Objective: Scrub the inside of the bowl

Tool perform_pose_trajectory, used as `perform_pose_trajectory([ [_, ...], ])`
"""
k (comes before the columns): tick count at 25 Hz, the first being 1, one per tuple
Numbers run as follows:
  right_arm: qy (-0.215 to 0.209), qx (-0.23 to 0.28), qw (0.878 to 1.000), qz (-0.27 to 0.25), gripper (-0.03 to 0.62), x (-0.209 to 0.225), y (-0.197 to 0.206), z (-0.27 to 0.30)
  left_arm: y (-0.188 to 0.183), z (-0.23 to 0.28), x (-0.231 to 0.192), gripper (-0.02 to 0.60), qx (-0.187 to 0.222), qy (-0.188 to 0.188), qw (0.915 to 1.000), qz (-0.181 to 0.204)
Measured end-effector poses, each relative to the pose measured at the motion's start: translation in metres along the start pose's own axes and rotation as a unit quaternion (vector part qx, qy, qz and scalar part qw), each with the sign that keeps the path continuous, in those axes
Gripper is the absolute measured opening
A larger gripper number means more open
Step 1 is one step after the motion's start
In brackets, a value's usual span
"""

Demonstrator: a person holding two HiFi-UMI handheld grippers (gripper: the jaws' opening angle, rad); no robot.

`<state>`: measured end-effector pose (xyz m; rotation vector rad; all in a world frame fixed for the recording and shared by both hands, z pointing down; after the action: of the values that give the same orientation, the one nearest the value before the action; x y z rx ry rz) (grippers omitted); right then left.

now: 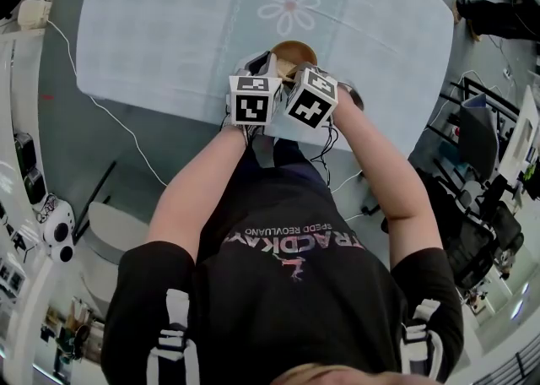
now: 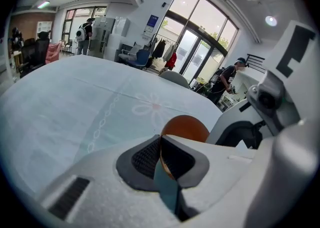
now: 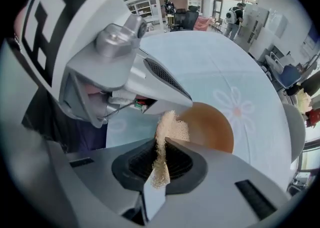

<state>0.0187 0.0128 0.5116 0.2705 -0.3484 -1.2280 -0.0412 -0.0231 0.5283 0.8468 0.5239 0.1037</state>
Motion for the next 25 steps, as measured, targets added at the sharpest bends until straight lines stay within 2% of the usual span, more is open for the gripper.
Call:
perform_pose_trajectory([
  [3, -0.002, 0.002, 1.000, -0.002, 0.034, -0.004, 0.001, 0.001, 0.000, -0.002, 0.002, 0.023, 0.004, 0.000, 0.9999, 0.014],
  [9, -0.007, -0.041, 0.995, -0.094, 0.033, -0.009, 0.008, -0.007, 0.002, -0.004, 0.004, 0.023, -0.004, 0.004, 0.9984, 0.056],
  [15, 0.015, -0.094, 0.982, -0.160, 0.033, -0.005, 0.023, -0.008, 0.000, -0.004, 0.009, 0.025, -0.001, 0.008, 0.9959, 0.090],
  [20, 0.061, -0.129, 0.967, -0.213, 0.033, 0.008, 0.032, -0.009, 0.002, -0.004, 0.015, 0.026, 0.000, 0.017, 0.9917, 0.127],
  [25, 0.134, -0.120, 0.950, -0.256, 0.034, 0.028, 0.024, -0.008, 0.001, -0.004, 0.016, 0.028, 0.000, 0.028, 0.9894, 0.142],
])
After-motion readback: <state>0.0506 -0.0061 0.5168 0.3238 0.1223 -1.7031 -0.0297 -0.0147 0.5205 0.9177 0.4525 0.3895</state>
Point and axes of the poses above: the fingertips, and each gripper's own axes: z forward along the fingers, x to its right, y out of its underside, the point moved 5 cm from there along -z, backward along the fingers, and after that the axes turned 11 degrees about x, right-handed, at the moved point
